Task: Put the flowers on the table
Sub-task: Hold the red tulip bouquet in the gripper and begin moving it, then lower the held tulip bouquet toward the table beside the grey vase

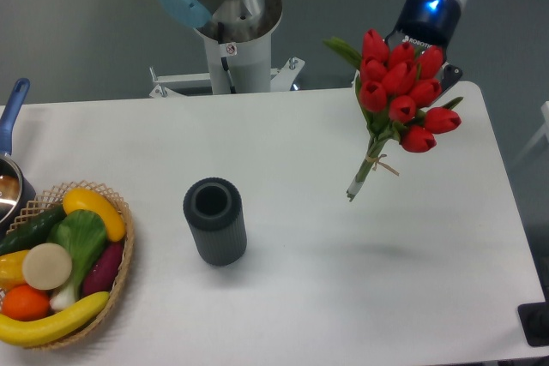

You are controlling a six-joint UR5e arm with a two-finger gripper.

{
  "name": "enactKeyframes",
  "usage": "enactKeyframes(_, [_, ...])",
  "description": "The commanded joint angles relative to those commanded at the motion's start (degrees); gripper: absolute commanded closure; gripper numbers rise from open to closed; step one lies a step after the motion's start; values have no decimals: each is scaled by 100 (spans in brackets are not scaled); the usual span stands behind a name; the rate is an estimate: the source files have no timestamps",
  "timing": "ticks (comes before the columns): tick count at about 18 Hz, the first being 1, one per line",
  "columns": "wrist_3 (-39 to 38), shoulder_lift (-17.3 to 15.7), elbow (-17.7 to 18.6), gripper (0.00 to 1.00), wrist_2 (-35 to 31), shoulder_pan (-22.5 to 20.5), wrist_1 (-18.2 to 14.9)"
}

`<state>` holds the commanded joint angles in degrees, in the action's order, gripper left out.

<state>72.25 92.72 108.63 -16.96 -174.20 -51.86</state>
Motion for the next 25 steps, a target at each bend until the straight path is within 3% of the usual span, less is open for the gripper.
enactKeyframes(8, [-9,-70,61,59,-26,-26,70])
enactKeyframes(13, [-26,-210,18,59,-667,0,79])
enactKeyframes(18, [-18,-404,-53,60,-1843,35,70])
enactKeyframes(23, [-26,-361,-228,60,-3643,789,88])
enactKeyframes(25, [-26,-177,-299,59,-4269,1115,97])
